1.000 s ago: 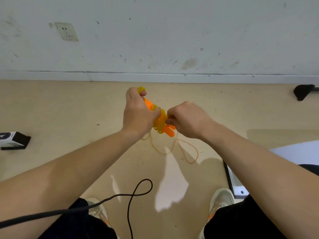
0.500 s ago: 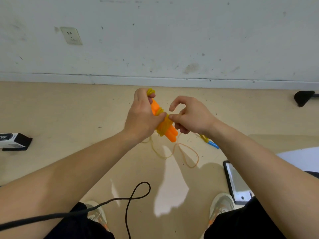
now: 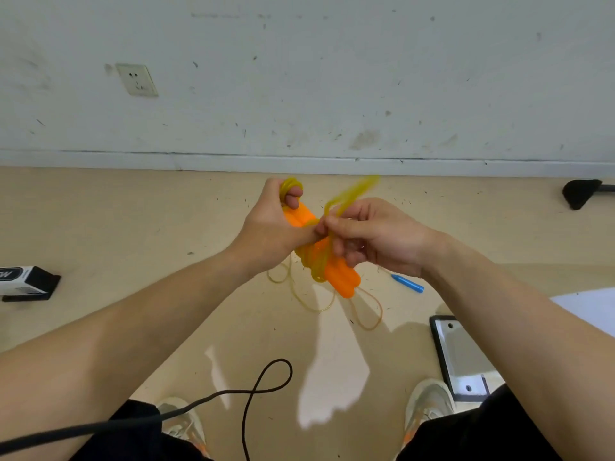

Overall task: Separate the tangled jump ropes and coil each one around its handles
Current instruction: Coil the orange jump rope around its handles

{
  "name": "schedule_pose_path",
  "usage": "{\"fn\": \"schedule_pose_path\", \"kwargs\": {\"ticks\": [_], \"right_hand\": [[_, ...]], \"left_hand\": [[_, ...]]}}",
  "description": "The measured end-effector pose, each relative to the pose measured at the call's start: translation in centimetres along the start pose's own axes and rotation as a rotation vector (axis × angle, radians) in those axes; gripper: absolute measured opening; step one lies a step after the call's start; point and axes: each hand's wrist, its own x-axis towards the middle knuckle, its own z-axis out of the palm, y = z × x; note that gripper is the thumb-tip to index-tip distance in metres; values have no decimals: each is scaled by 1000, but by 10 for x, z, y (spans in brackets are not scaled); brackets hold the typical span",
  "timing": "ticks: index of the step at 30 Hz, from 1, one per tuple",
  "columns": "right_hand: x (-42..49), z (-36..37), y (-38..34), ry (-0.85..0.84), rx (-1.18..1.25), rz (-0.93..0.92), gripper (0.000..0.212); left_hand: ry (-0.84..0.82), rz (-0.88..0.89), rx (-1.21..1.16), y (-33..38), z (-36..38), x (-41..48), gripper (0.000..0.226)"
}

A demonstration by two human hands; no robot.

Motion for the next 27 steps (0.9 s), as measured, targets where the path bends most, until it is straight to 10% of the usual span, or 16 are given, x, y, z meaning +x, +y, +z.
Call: {"fn": "schedule_pose_path", "kwargs": {"ticks": [9,15,19,27], "right_hand": [[1,24,-13,451,-436,-246,16],[4,32,-4,572,-218,-191,32],[1,29,-3,634,-384,-192,40],[8,26,1,654,-550,-283,52]], "left_hand": [[-17,-151,-176,12,11,-14,66],[-48,-96,-159,20,24,-26,56],[-32,-251,-298,25,17,-23,23],[-170,-297,-469,24,-8,-14,27]]}}
